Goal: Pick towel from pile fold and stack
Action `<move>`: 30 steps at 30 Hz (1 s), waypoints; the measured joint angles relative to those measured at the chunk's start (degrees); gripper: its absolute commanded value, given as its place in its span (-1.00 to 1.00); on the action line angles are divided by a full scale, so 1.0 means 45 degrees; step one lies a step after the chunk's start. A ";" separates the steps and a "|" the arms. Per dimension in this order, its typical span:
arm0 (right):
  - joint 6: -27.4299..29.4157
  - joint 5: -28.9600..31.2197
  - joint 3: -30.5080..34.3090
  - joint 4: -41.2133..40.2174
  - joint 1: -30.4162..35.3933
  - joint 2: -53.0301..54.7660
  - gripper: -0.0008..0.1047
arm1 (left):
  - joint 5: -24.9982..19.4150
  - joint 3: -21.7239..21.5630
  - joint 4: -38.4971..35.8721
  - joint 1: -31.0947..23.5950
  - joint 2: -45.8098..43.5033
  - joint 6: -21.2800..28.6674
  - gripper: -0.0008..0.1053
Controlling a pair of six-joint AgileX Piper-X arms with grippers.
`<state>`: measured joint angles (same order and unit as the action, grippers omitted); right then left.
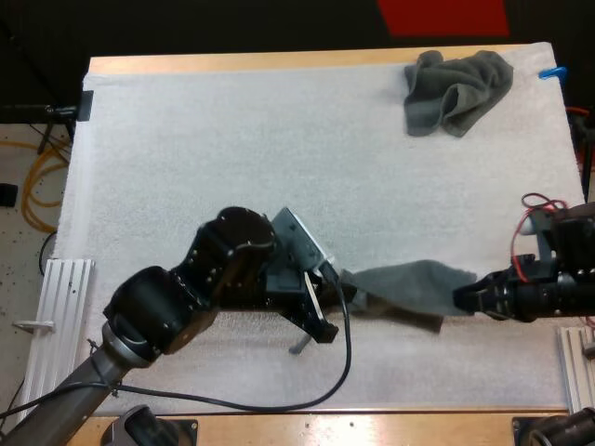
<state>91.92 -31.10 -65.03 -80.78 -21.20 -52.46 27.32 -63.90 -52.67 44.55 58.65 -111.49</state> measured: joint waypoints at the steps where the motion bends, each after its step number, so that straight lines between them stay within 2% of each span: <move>1: -0.0164 0.0146 0.0000 -0.0070 -0.0166 0.0000 -0.98 | -0.0183 0.0176 0.0017 0.0075 0.0005 -0.0016 -0.98; 7: -0.0740 0.0479 0.0909 0.0655 -0.0415 -0.0500 -0.99 | -0.1043 0.2309 0.0863 0.0084 0.0005 -0.0275 -0.98; 10: -0.1024 0.0603 0.1835 0.2272 -0.0415 -0.1443 -0.99 | -0.1138 0.3284 0.2222 -0.0265 0.0123 -0.0269 -0.98; 13: -0.1393 0.0671 0.2387 0.4221 -0.0415 -0.2859 -0.99 | -0.1160 0.3815 0.3513 -0.1119 0.0595 -0.0261 -0.98; 16: -0.1556 0.0697 0.2405 0.6490 -0.0415 -0.4368 -0.99 | -0.1144 0.3976 0.4500 -0.2180 0.1443 0.0153 -0.98; 21: -0.2291 0.1091 0.2405 0.9744 -0.0415 -0.6725 -0.99 | -0.0224 0.3971 0.6413 -0.3816 0.3379 0.0653 -0.98; 26: -0.2701 0.2628 0.2405 1.1325 -0.0415 -0.7981 -0.99 | 0.0589 0.3971 0.7814 -0.4863 0.5150 0.0697 -0.98; 30: -0.2705 0.3932 0.2405 1.2125 -0.0415 -0.8199 -0.99 | 0.0860 0.3971 0.8677 -0.5266 0.6008 0.0735 -0.98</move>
<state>79.75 -13.40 -54.21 -26.22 -23.07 -89.35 31.19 -46.03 -13.63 20.85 85.68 -108.18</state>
